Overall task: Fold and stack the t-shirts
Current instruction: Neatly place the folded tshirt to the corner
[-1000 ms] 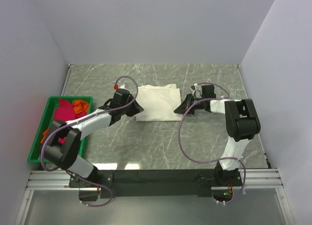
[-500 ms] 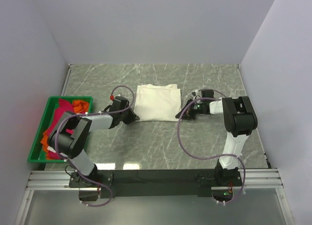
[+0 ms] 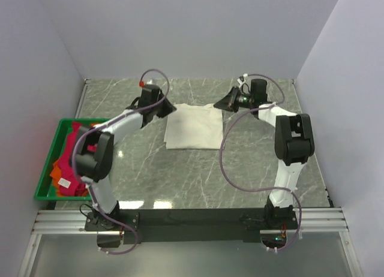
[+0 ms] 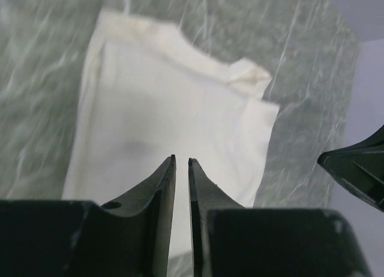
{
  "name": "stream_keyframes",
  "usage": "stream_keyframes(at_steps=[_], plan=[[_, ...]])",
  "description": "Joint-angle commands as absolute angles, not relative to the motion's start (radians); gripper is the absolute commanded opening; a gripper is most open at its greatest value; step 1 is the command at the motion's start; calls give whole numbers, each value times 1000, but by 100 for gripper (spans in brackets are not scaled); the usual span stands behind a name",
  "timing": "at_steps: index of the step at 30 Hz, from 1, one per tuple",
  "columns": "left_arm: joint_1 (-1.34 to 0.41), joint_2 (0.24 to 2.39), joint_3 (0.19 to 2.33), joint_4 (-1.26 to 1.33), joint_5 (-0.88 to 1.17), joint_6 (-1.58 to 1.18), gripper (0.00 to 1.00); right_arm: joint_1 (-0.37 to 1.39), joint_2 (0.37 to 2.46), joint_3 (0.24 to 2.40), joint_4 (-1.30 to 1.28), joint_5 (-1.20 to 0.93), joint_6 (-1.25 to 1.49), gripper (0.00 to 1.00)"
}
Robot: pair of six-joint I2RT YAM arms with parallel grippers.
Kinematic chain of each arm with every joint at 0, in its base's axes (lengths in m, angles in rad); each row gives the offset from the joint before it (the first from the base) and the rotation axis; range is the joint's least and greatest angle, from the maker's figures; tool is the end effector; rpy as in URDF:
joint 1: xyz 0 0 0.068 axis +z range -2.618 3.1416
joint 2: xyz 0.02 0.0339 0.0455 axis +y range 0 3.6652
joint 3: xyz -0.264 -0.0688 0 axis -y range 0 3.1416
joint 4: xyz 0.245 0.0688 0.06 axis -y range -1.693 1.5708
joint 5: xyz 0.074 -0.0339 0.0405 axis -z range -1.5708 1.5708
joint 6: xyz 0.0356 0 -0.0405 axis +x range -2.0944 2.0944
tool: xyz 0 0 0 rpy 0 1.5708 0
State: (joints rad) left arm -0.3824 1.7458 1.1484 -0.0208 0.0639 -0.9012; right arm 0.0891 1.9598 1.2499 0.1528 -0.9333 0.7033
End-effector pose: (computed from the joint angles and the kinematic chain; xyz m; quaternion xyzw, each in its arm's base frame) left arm 0.3624 -0.1482 0.2218 -0.2137 0.8623 -0.2971 0.3501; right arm 0.4216 0.0664 0.1933 0.0279 0.8103 0.5302 0.2481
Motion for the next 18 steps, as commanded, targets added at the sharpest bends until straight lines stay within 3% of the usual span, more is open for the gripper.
stream_keyframes(at_steps=[1, 7, 18], plan=[[-364, 1893, 1334, -43, 101, -831, 20, 83, 2086, 1371, 244, -943, 782, 1], [-342, 2115, 1508, -78, 115, -815, 18, 80, 2244, 1482, 271, -922, 836, 1], [-265, 2177, 1413, -8, 184, -877, 15, 45, 2312, 1469, 304, -848, 921, 1]])
